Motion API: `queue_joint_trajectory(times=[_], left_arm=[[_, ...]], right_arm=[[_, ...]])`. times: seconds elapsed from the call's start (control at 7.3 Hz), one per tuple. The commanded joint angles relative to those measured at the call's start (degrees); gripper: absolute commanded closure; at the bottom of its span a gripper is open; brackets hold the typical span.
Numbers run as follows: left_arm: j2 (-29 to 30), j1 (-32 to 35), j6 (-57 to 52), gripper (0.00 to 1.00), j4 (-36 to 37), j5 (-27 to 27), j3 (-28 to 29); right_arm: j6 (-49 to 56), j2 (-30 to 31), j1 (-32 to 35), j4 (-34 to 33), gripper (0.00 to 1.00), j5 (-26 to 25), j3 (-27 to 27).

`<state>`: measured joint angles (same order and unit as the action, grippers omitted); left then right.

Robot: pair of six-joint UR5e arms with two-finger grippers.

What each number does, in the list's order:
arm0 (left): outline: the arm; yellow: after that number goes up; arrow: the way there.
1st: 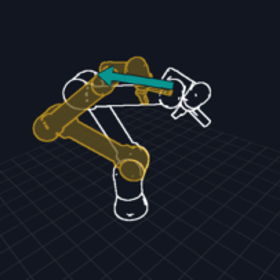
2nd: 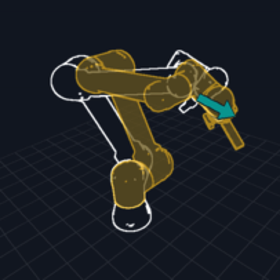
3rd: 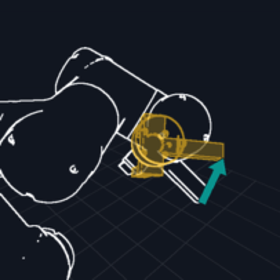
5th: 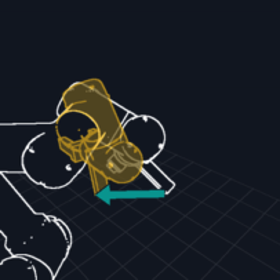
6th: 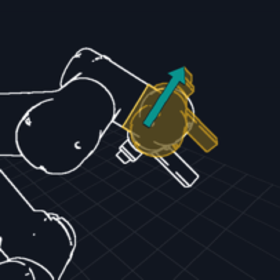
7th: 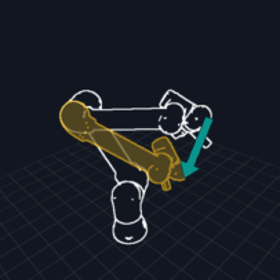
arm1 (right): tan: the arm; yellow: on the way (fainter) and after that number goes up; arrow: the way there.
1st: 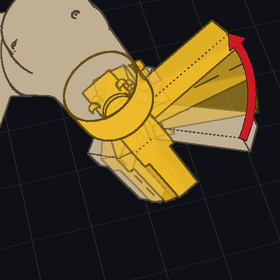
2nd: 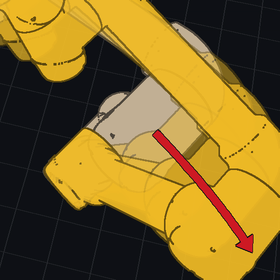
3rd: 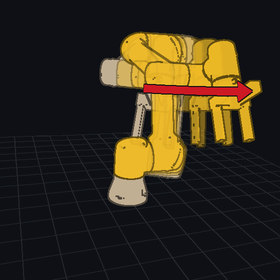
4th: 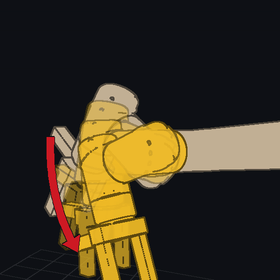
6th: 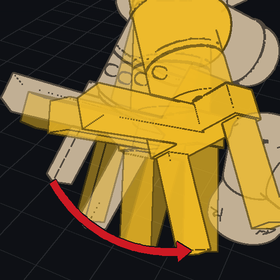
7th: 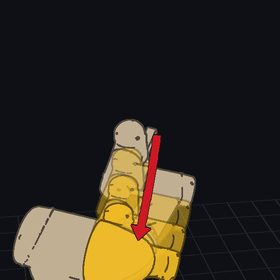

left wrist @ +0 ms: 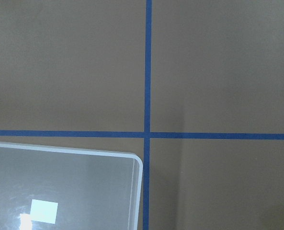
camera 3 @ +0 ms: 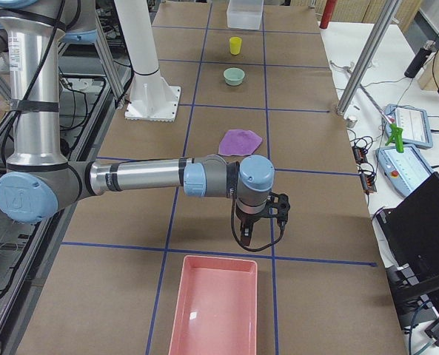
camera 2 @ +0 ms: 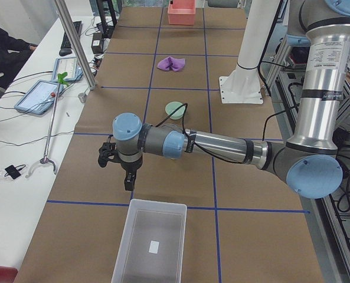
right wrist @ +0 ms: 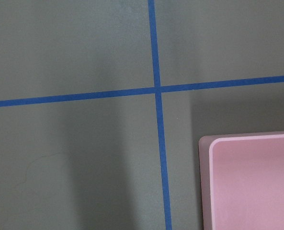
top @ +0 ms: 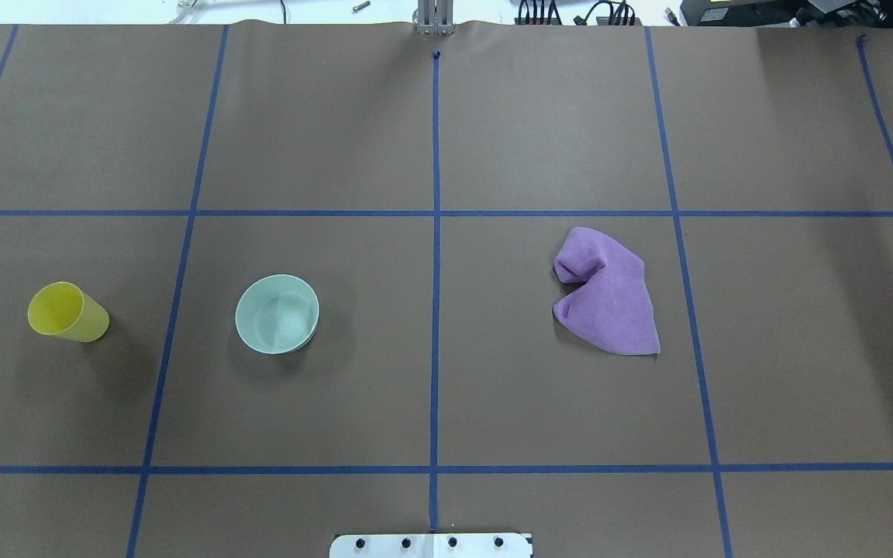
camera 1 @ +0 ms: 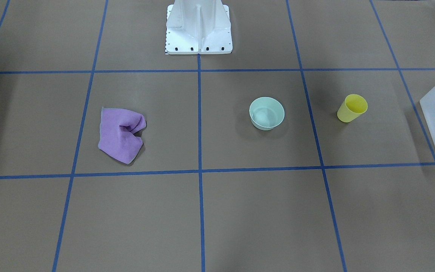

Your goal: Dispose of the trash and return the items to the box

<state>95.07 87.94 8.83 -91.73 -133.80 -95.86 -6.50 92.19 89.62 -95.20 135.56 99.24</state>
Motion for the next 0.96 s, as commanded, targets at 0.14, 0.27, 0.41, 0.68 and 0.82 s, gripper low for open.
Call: queue_joint_trajectory(times=[0.14, 0.27, 0.41, 0.68, 0.82], left_arm=[[2.3, -3.1, 12.9, 0.02, -0.2, -1.9, -3.4], [2.4, -8.1, 17.8, 0.02, -0.2, -1.4, -4.9], [2.0, -10.9, 20.2, 0.02, -1.6, -1.2, -4.9], [-4.2, -15.5, 29.2, 0.02, -13.4, -0.9, -5.1], [-8.9, -18.4, 36.3, 0.02, -24.1, 2.3, -5.1]], right_arm=[[0.1, -0.3, 0.0, 0.0, 0.00, -0.4, 0.2], [-0.1, -0.2, 0.0, 0.0, 0.00, -0.3, 0.6], [-0.2, -0.2, 0.0, 0.1, 0.00, -0.3, 0.6], [-0.4, -0.2, 0.0, 0.0, 0.00, 0.0, 0.8], [-1.3, -0.3, 0.0, 0.0, 0.00, 0.6, 0.8]])
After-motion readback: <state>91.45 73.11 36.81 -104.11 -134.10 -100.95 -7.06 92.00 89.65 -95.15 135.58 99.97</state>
